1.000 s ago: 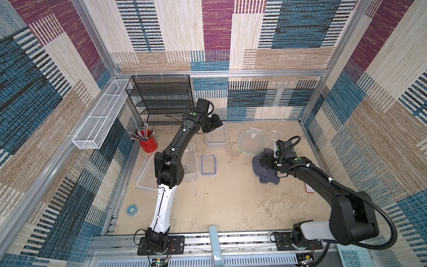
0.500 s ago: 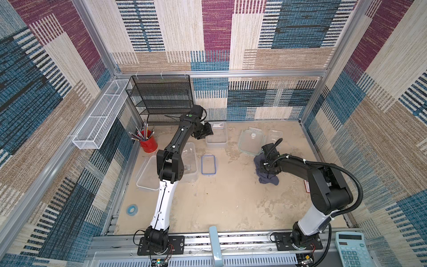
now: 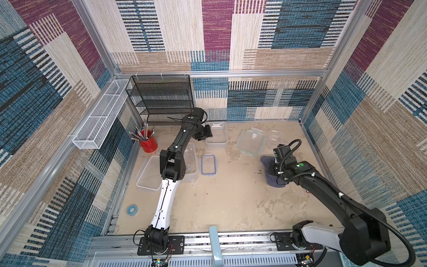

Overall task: Wipe the insides of the lunch boxes
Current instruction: Pick up the cleaning item at the center of the board, then move the lunch box to the center of the board.

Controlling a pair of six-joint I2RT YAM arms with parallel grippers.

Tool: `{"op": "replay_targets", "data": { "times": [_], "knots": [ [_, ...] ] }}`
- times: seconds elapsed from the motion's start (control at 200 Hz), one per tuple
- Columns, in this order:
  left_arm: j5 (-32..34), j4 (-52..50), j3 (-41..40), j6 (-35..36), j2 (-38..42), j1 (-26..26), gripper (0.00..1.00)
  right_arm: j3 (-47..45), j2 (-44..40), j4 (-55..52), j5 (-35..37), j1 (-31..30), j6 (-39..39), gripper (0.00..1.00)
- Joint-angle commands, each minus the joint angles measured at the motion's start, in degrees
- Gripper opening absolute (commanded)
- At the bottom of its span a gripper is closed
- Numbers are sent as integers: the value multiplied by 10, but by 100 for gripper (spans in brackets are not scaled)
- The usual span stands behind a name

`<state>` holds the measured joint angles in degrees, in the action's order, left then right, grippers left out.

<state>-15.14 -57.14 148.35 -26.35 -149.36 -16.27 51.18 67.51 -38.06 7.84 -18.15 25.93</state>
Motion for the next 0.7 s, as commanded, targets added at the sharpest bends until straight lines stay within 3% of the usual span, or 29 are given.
{"op": "replay_targets", "data": {
  "times": [0.0,0.316,0.536,0.696],
  "knots": [
    [11,14,7,15,-8,0,44,26,-37,-33,-19,0,9,0],
    [2,17,-9,26,-5,-8,0,100,-108,-23,-74,-1,0,0],
    [14,16,-52,47,20,-25,0,141,-83,14,-115,-1,-26,0],
    [21,16,-98,60,52,-44,0,168,-32,80,-191,0,-46,0]
  ]
}}
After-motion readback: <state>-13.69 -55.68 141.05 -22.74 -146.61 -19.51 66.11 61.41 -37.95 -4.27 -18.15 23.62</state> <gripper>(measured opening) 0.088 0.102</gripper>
